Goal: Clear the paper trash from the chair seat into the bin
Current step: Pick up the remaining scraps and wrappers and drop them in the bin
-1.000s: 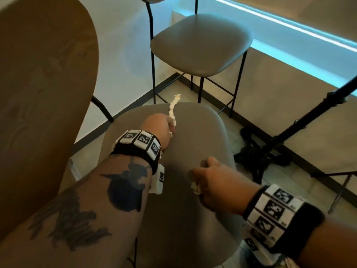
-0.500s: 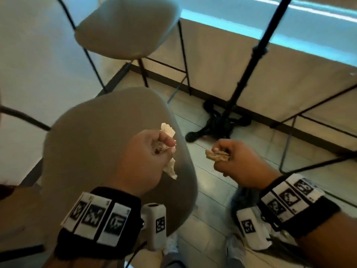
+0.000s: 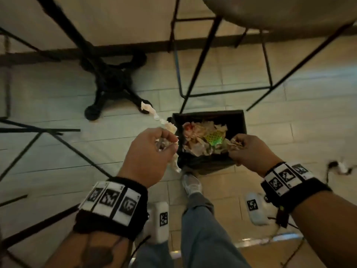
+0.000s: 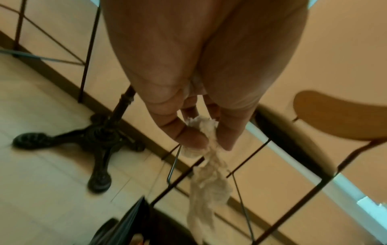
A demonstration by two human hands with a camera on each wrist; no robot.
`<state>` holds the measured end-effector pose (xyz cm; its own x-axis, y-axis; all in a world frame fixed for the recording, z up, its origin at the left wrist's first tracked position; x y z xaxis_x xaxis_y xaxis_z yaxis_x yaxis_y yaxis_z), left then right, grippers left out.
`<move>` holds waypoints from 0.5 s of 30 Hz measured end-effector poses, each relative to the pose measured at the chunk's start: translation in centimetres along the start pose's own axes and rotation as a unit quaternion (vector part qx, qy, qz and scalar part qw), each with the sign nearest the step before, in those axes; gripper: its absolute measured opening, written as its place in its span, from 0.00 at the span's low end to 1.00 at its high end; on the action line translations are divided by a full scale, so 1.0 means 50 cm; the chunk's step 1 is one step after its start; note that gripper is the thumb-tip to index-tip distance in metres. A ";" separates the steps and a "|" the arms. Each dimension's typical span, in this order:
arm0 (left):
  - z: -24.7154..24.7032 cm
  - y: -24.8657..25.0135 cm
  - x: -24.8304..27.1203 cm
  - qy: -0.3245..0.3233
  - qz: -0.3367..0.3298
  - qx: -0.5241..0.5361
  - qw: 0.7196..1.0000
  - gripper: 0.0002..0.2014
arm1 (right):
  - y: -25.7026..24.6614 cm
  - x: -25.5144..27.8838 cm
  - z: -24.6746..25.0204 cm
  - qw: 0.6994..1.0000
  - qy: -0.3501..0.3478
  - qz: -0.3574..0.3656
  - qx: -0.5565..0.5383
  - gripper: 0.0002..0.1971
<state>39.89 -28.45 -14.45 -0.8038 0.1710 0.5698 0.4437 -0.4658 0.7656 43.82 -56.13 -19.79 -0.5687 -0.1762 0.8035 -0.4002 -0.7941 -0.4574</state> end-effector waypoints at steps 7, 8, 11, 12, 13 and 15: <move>-0.193 -0.099 -0.240 -0.073 0.109 0.004 0.991 0.02 | 0.212 -0.191 -0.007 0.990 0.022 -0.073 -0.120 0.06; -0.213 -0.116 -0.268 -0.079 0.117 0.001 0.990 0.03 | 0.230 -0.219 -0.011 0.987 0.018 -0.083 -0.137 0.06; -0.269 -0.162 -0.341 -0.099 0.124 -0.008 0.987 0.03 | 0.278 -0.290 -0.027 0.971 0.005 -0.114 -0.211 0.07; -0.284 -0.174 -0.363 -0.101 0.129 -0.009 0.987 0.02 | 0.289 -0.308 -0.033 0.962 0.004 -0.120 -0.247 0.06; -0.296 -0.186 -0.383 -0.102 0.135 -0.009 0.986 0.02 | 0.298 -0.326 -0.037 0.952 0.004 -0.124 -0.279 0.06; -0.319 -0.207 -0.420 -0.105 0.142 0.006 0.984 0.04 | 0.312 -0.358 -0.041 0.936 0.005 -0.128 -0.327 0.06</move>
<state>45.86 -41.06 -39.07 -0.5483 0.2114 0.8092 0.6438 -0.5109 0.5697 46.28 -64.17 -42.06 -0.3998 -0.0205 0.9164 -0.8769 -0.2824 -0.3889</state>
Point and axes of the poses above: each hand's wrist, its own x-axis away from the middle knuckle, its own z-axis out of the back of the hand, y = z × x, the point moved 1 cm from there along -x, towards the middle knuckle, and after that the axes turned 15 degrees about -y, right-handed, at the moved point
